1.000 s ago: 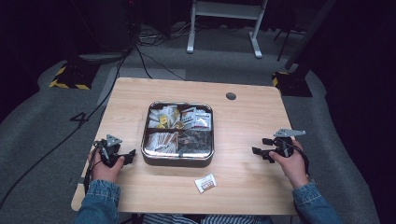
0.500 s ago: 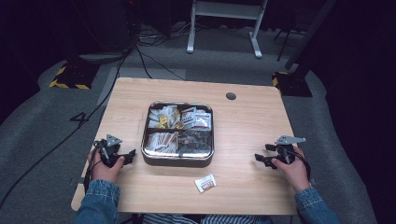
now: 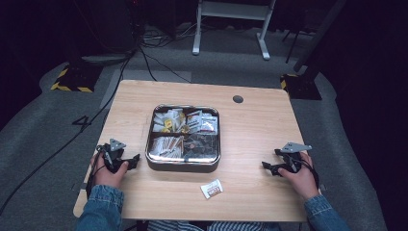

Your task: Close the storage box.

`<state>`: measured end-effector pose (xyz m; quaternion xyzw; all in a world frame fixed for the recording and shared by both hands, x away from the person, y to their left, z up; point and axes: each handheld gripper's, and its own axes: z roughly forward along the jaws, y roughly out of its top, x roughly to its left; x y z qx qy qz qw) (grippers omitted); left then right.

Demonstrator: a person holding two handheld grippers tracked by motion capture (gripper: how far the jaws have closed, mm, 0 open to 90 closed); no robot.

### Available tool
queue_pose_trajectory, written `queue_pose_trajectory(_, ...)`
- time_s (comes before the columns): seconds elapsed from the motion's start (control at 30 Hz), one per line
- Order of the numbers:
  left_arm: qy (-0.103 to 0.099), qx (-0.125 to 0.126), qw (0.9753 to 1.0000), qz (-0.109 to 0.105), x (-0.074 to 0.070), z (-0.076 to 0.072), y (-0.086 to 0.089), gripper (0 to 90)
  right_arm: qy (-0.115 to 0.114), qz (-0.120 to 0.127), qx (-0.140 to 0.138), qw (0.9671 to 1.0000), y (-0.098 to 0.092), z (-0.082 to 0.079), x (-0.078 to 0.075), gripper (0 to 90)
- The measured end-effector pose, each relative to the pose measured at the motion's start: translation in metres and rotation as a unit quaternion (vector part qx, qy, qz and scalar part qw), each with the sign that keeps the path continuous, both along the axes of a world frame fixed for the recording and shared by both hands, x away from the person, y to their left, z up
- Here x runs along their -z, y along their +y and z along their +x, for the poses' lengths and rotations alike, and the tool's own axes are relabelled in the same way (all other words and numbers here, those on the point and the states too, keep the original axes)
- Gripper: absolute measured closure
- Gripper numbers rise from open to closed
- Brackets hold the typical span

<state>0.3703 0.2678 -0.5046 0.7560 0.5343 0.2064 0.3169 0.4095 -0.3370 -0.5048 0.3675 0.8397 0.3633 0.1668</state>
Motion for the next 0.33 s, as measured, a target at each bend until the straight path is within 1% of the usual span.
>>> queue_pose_trajectory(0.1,0.0,0.0,1.0,0.0,0.0,0.0,0.0,22.6,0.006,-0.001,-0.005,1.0,0.0016,0.0013,0.0003,8.5)
queue_pose_trajectory(0.17,0.0,0.0,1.0,0.0,0.0,0.0,0.0,22.6,0.005,-0.004,-0.005,1.0,0.0023,0.0018,0.0006,7.1)
queue_pose_trajectory(0.33,0.0,0.0,1.0,0.0,0.0,0.0,0.0,22.6,0.006,-0.004,-0.005,1.0,0.0024,0.002,0.0006,7.0)
